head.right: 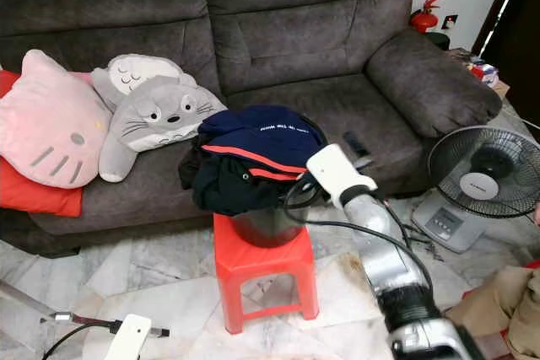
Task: Hang hanger
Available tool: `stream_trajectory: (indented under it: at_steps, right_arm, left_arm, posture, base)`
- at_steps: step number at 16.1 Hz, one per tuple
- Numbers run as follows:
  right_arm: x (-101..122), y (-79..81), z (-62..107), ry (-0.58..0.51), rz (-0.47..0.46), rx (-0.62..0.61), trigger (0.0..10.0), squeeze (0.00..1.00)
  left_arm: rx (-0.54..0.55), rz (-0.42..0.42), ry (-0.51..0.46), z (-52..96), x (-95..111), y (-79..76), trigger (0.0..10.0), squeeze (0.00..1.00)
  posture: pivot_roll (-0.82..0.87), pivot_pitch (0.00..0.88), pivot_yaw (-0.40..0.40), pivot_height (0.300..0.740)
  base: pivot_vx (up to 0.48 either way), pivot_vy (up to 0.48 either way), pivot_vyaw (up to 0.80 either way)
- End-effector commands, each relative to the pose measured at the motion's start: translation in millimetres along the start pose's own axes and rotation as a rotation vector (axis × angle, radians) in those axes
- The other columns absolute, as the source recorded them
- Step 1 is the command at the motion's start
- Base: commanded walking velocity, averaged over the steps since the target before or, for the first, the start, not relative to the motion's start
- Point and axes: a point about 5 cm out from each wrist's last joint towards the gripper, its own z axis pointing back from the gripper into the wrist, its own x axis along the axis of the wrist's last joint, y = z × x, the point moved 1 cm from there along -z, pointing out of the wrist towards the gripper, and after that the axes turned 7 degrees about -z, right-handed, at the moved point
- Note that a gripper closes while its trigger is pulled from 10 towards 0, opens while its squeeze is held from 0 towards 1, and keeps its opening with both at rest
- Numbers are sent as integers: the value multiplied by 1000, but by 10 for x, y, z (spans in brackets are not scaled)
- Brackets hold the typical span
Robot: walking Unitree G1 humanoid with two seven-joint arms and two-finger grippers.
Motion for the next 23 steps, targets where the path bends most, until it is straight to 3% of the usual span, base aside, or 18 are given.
stream_trajectory:
  at_steps: [1, 8, 10, 23]
  right_arm:
    - [66, 10, -50, -5, 17, 36, 10000, 0]
    - [128, 130, -110, -15, 53, 196, 10000, 0]
    - [121, 171, -106, -8, 110, 237, 10000, 0]
    - [33, 121, -156, 32, 107, 276, 10000, 0]
  left_arm:
    - [5, -31, 24, 5, -45, 32, 10000, 0]
    - [1, -35, 26, 4, -49, 10, 10000, 0]
    - [-1, -34, 26, 4, -50, 1, 10000, 0]
    - [0, -26, 24, 3, -46, -5, 10000, 0]
  posture:
    - [-260, 0, 94, 740]
    - [-258, 0, 87, 740]
    - [-259, 0, 81, 740]
    - [-248, 0, 74, 740]
  base:
    - [0, 0, 0]
    - [0, 0, 0]
    - [0, 0, 0]
    - [0, 0, 0]
